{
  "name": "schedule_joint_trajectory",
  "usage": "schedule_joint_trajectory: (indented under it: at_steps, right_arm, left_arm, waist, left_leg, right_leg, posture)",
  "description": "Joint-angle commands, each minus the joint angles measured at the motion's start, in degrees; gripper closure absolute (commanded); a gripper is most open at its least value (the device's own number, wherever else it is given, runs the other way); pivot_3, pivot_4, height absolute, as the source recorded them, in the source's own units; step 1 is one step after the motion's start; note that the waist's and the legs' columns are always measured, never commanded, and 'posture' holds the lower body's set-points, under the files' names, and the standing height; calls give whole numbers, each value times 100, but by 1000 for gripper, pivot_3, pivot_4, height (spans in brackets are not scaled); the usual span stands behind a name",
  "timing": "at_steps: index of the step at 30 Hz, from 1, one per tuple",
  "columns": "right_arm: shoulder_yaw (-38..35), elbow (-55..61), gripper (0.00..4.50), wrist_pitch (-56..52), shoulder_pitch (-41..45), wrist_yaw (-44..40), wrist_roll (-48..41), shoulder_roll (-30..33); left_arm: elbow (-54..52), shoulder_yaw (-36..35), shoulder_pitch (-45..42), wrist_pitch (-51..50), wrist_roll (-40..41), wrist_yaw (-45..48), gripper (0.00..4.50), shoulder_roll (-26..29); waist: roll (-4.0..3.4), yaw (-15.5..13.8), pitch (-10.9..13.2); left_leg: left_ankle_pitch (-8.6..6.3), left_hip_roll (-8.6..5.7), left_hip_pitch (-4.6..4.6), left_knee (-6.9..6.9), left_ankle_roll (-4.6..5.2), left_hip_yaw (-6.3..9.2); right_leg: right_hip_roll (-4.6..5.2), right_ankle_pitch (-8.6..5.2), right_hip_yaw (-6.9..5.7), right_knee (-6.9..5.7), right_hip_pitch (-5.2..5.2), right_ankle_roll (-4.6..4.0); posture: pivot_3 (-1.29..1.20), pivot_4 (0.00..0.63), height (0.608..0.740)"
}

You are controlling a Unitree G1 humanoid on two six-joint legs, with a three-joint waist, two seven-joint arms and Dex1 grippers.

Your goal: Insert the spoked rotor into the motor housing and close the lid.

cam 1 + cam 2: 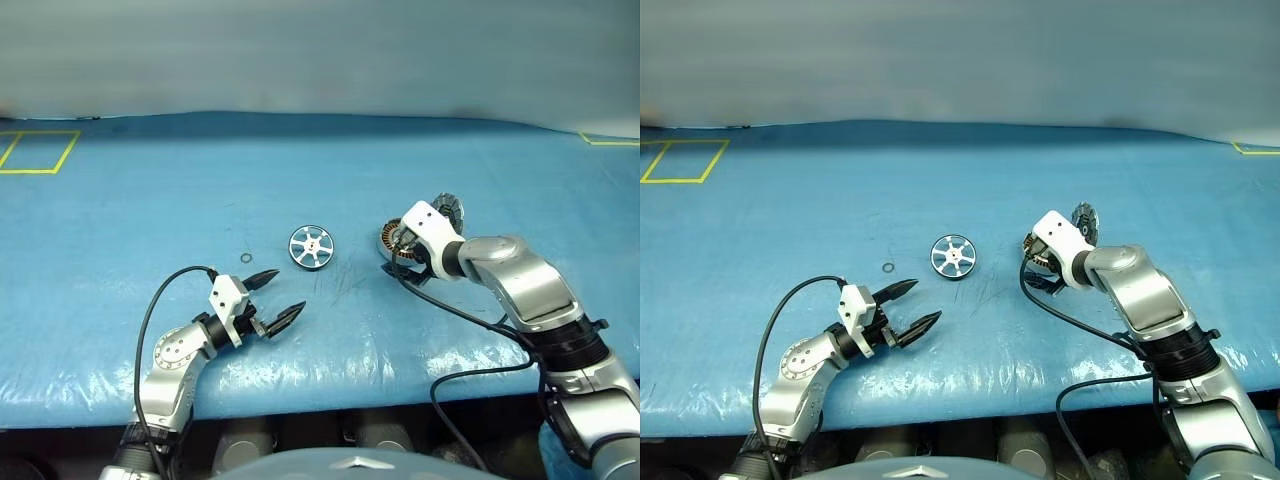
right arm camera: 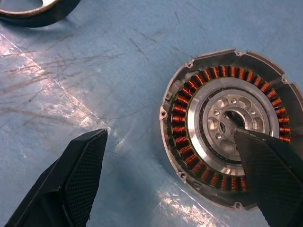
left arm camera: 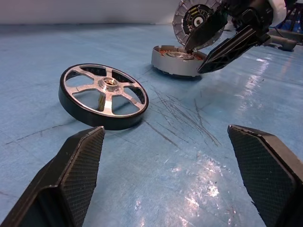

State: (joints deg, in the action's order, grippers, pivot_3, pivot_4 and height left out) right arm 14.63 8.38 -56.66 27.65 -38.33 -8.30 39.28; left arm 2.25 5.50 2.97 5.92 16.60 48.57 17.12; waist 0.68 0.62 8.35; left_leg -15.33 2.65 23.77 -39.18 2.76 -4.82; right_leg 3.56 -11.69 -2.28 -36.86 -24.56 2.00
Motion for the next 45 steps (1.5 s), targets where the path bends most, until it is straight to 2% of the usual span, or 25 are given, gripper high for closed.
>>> schedule_joint_trajectory:
  at_steps: [1, 10, 14, 18, 19, 27, 36, 45]
  right_arm:
    - [75, -209, 22, 282, 110, 55, 169, -63]
    - [337, -321, 22, 300, 40, -83, 292, -133]
    - [530, -263, 887, 484, -21, -255, 438, -4]
    - [655, -80, 2277, 621, -72, -466, 481, 83]
    - [686, -58, 2493, 661, -74, -501, 516, 107]
    - [873, 562, 2548, 1043, -268, -1015, 579, 416]
    - [1241, 1879, 2548, 1783, -560, -2129, 300, 782]
    - [1654, 1585, 2548, 2175, -409, -2153, 868, 744]
  left_arm:
    - [-31, 23, -20, 128, -21, -22, 56, -23]
    - [14, 35, -20, 96, -30, 3, 56, 4]
    - [105, 78, -50, 167, -111, -27, 0, -29]
    - [226, 115, -80, 239, -165, -77, 0, -81]
    - [251, 119, -85, 256, -183, -92, 0, -88]
    - [256, 103, -66, 265, -194, -128, 0, -129]
    - [160, 5, -87, 200, -117, -193, 0, -76]
    - [-23, 50, 18, 62, -42, -158, 0, -30]
  waist:
    - [0, 0, 0]
    - [2, -4, -1]
    - [2, -9, -2]
    - [4, -5, -4]
    - [5, -3, -5]
    - [4, -3, -7]
    - [2, 0, -4]
    - [3, 0, -4]
  left_leg:
    - [0, 0, 0, 0, 0, 0]
    - [0, 0, -1, -2, 0, 1]
    - [0, 0, -3, -2, 0, 2]
    - [-1, 1, -2, 1, 1, 3]
    - [-1, 1, -3, 1, 1, 3]
    - [-1, 4, -6, 1, 0, 3]
    - [-2, 7, -4, 3, 0, 5]
    - [-1, 6, -6, -6, -1, 3]
  right_leg:
    - [0, 0, 0, -1, 0, 0]
    - [0, 1, -1, 0, 3, 2]
    - [0, 1, -1, 0, 5, 2]
    - [0, 0, -3, 1, 4, 0]
    - [-1, 0, -3, 2, 4, 0]
    - [0, -2, -4, 0, 4, -3]
    - [1, -6, -8, 1, 0, -6]
    - [8, -4, -11, 1, 1, -3]
  posture:
    - [0, 150, 740]
    - [0, 150, 740]
    - [0, 150, 740]
    - [0, 150, 740]
    - [0, 150, 740]
    - [0, 150, 740]
    - [0, 150, 740]
    - [0, 150, 740]
